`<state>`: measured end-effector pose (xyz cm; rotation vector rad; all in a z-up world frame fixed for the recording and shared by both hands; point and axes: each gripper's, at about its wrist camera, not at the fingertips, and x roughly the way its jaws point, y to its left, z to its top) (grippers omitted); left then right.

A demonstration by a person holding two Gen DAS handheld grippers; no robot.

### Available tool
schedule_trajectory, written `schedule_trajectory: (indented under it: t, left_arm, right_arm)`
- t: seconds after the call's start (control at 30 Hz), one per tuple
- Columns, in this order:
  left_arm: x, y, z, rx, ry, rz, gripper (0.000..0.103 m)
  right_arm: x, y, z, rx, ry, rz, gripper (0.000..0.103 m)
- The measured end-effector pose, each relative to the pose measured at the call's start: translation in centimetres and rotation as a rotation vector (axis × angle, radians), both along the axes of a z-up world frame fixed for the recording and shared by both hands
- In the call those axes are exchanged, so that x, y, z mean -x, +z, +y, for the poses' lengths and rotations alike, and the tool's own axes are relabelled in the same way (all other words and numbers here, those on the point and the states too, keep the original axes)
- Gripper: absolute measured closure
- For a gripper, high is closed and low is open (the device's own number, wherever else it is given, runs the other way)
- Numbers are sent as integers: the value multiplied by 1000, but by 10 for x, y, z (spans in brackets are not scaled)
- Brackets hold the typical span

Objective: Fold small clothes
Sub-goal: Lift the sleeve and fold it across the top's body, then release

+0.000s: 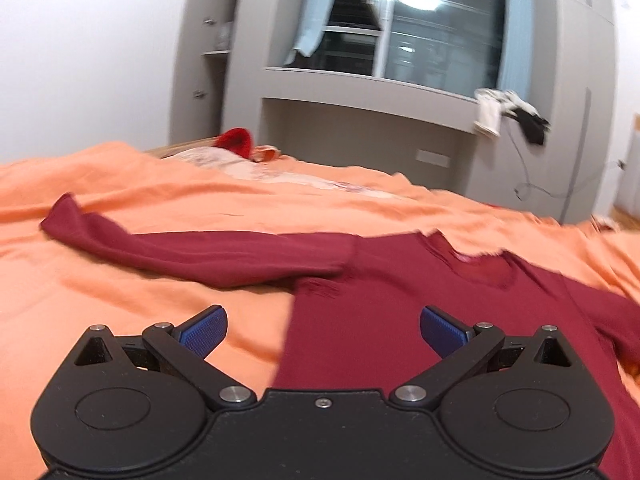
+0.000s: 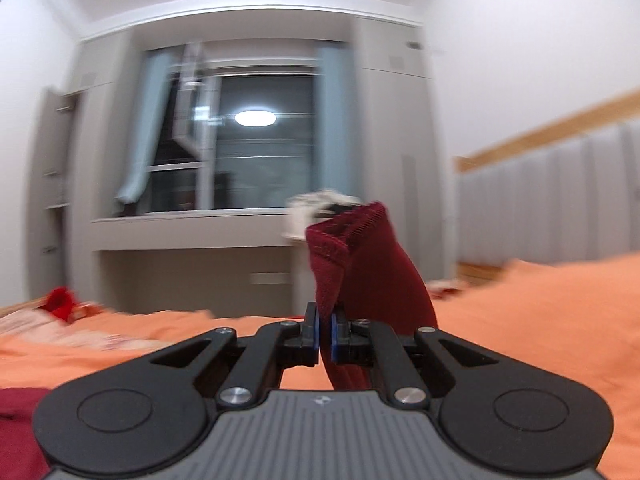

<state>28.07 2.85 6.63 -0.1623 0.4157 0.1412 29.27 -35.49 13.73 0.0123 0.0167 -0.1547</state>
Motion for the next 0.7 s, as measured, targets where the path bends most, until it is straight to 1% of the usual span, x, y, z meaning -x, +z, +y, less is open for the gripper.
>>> schedule_trajectory:
  t: [0.13,0.23,0.33,0.43,0.5,0.6,0.7]
  left_arm:
    - [1,6,20,49,57,-9,1]
    - [3,8,33,82,94,-15,1]
    - [4,10,43,109,122,-14,1]
    - [4,11,52,129,146,-14,1]
    - [4,11,57,143,157,-12,1]
    - [5,12,63,163,167,-1,1]
    - [2,11,66,178,166,12,1]
  right_arm:
    - [-18,4,65,89,170,31,97]
    - [-24,-5,118,172,295,65,97]
    - [-25,-23,158,253,396,121,97]
    - [-26,-46,198,371,479,198,97]
    - [-20,-65,220,462,533,253,98]
    - [-11,-93,247,611,591,318,98]
    - [3,-106,262,727,636,339,97]
